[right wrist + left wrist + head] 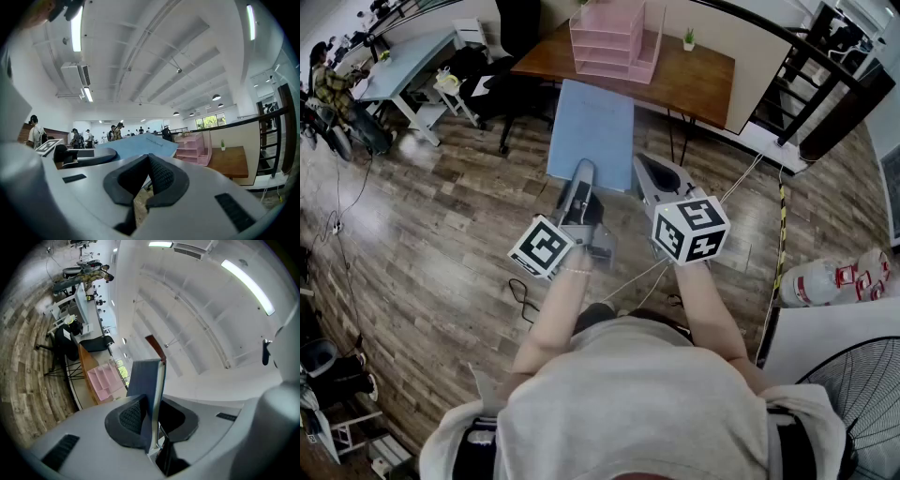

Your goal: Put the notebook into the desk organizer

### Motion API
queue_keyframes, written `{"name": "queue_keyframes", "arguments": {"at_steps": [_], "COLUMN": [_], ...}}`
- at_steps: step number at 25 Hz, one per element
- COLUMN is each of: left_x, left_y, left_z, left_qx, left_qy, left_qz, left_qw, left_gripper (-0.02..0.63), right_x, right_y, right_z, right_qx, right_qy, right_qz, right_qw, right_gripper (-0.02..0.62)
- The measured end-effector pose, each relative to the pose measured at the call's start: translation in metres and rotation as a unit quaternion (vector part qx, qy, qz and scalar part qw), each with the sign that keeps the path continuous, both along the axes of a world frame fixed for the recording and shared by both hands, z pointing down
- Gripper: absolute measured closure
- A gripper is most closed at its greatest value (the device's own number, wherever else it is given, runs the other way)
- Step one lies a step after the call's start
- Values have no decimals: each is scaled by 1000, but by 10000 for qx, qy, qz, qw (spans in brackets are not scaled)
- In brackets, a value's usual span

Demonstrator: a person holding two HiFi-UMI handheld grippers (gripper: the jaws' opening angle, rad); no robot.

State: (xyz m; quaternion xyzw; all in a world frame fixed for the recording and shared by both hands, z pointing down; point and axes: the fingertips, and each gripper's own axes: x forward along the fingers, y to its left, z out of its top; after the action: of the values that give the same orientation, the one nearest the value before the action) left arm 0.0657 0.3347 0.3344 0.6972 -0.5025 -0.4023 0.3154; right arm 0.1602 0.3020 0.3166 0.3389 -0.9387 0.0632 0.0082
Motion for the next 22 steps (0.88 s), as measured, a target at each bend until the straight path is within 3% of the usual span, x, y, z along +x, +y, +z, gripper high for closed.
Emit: {"name": "queue_keyframes", "arguments": {"at_steps": [7,15,22], "left_x": [-4,-4,-6], "left_y": [-5,-10,-13], "left_z": [8,2,7], "left_qx": [-126,110,101], "left_qy": [-119,-86,-97], "left_qz": [-86,-44,42], "left_qw": [9998,9999,9999], "left_gripper": [537,537,537], "right_x": [-5,-12,-16], "right_y": [-5,-6,-12], "right_z": [4,9,13], "right_qx": [156,110,55], "right_qy": [188,200,-19], "right_qz": [-22,-53,58], "right_qw": [9997,9997,10000], "right_gripper": [586,586,586]}}
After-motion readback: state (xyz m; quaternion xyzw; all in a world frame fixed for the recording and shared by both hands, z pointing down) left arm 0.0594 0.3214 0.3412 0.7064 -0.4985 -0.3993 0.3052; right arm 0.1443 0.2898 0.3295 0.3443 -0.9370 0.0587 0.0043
